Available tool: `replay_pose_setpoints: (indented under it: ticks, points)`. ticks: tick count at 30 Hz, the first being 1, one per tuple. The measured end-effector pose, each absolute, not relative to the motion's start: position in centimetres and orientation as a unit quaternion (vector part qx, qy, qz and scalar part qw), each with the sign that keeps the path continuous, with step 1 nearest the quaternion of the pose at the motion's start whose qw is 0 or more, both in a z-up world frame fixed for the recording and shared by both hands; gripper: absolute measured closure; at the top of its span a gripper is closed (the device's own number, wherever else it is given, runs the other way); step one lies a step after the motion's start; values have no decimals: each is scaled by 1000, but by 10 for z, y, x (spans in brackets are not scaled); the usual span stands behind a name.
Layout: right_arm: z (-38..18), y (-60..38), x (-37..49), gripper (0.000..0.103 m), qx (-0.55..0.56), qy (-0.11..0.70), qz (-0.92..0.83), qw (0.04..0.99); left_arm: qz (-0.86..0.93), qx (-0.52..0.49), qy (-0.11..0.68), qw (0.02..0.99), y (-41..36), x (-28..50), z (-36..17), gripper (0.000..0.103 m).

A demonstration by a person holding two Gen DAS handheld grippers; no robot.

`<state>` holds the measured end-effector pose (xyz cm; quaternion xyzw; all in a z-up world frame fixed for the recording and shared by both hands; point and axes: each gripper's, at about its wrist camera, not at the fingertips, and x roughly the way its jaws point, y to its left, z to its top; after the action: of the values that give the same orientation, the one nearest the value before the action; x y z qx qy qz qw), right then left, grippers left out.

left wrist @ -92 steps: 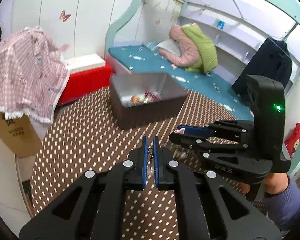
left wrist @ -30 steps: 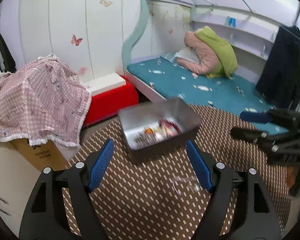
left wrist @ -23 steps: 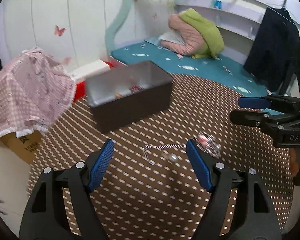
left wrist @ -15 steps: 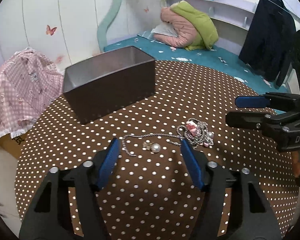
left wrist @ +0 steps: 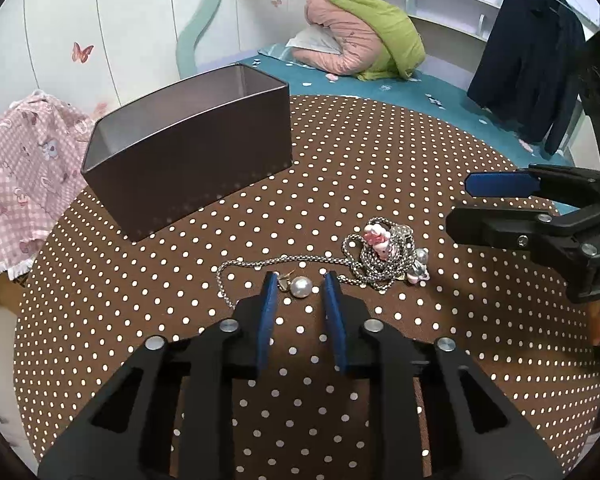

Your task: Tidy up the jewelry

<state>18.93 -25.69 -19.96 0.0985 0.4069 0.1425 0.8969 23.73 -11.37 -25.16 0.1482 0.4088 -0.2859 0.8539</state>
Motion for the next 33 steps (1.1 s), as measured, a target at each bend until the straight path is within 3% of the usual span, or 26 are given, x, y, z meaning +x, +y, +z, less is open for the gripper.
replay_pose_setpoints:
  ticks: [13, 16, 18, 25, 27, 33]
  points:
    - [-191, -222, 202, 34, 28, 413, 163, 896, -295, 138, 412, 851, -110, 244, -252, 87]
    - [-192, -210, 206, 47, 9, 417, 172, 893, -295, 133, 414, 851, -102, 244, -250, 87]
    - [-194, -203, 211, 63, 0, 425, 178, 888, -293, 127, 414, 853, -96, 243, -246, 87]
    - [-196, -181, 219, 79, -42, 434, 170, 883, -298, 103, 405, 858, -74, 241, -228, 87]
    - [-198, -179, 222, 93, -44, 442, 170, 880, -299, 97, 403, 859, -68, 240, -225, 87]
    - [-198, -182, 221, 97, -40, 447, 159, 879, -306, 77, 406, 858, -57, 244, -218, 87]
